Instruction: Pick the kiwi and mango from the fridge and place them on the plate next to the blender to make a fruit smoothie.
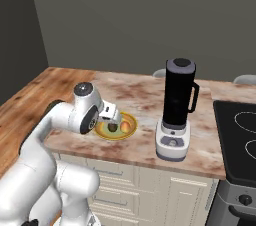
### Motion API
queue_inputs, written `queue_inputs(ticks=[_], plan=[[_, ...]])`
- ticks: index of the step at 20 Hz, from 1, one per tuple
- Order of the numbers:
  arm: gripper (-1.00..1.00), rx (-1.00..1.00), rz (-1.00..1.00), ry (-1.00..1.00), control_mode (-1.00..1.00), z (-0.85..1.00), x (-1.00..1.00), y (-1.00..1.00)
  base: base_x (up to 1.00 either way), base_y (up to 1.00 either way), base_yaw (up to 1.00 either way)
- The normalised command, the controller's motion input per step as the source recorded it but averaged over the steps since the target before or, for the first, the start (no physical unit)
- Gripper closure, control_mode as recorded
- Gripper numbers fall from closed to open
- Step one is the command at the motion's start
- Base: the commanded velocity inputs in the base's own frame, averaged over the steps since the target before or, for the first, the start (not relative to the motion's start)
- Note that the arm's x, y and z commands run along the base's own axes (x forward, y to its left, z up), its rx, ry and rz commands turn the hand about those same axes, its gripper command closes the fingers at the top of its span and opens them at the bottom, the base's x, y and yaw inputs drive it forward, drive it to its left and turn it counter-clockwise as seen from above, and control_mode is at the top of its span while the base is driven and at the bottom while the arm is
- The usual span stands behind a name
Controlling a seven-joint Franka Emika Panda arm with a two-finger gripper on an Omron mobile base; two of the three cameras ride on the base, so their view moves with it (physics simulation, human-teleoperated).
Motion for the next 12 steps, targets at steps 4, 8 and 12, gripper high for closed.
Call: queue_inputs(ticks=[4, 8, 12], plan=[[-1.00, -0.03, -0.10, 0.00, -1.00, 0.40, -0.40, 0.53, 0.00, 0.00, 0.00], [-1.00, -0.04, -0.10, 0.00, -1.00, 0.37, -0.29, 0.41, 0.00, 0.00, 0.00], [-1.00, -0.04, -0.10, 0.00, -1.00, 0.46, -0.27, 0.20, 0.00, 0.00, 0.00]])
